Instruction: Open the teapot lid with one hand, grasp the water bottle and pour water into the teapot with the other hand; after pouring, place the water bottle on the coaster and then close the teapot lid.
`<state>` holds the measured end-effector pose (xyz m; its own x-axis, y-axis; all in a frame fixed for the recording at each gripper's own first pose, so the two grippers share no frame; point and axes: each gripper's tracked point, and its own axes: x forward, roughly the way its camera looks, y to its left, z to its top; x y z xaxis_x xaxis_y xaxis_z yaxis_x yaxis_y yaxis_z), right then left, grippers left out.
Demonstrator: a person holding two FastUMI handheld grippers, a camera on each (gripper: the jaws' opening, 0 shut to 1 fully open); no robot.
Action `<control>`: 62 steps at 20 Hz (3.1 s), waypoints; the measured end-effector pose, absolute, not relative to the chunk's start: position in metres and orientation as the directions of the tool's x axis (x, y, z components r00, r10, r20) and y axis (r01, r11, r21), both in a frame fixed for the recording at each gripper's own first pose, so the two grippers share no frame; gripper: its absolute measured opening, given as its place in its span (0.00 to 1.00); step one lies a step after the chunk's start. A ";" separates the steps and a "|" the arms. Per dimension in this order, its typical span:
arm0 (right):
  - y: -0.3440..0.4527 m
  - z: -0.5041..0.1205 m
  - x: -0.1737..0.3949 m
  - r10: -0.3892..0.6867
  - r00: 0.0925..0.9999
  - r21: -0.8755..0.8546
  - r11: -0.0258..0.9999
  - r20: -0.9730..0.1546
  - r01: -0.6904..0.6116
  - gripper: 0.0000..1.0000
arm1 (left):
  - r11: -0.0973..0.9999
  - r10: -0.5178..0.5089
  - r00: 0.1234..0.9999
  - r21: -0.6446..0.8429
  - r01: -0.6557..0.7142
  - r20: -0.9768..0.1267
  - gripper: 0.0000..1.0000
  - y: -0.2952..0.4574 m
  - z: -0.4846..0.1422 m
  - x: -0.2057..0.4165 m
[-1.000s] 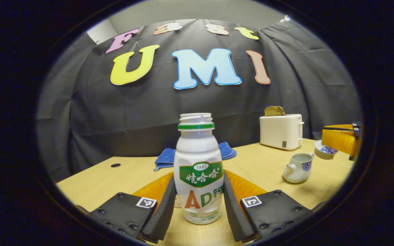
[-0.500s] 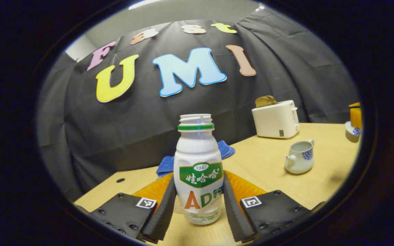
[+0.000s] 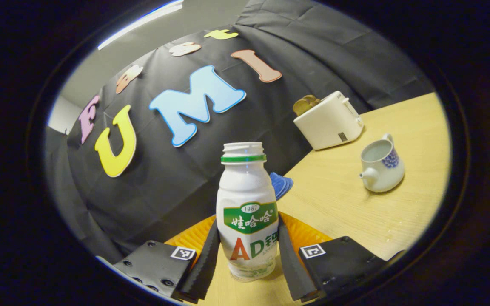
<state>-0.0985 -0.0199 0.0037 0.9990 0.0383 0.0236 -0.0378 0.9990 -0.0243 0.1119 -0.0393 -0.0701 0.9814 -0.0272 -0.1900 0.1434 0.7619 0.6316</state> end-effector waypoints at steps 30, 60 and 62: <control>-0.049 -0.013 -0.119 0.002 1.000 -0.061 0.998 0.021 -0.001 0.10 | 0.164 -0.104 0.979 0.968 0.189 -0.174 0.77 -0.123 -0.094 0.136; -0.065 -0.007 -0.126 -0.036 0.998 -0.015 0.999 0.053 0.037 0.10 | -0.148 -0.155 0.971 0.976 0.161 -0.183 0.80 -0.147 -0.085 0.125; -0.065 -0.009 -0.125 -0.036 0.998 -0.010 0.999 0.048 0.036 0.10 | -0.170 -0.155 0.970 0.973 0.159 -0.186 0.80 -0.147 -0.084 0.124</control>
<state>-0.1254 -0.0648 -0.0085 0.9982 -0.0357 0.0483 0.0363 0.9993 -0.0100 0.1239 -0.1473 -0.0838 0.9703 -0.1551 -0.1859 0.1593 -0.1697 0.9725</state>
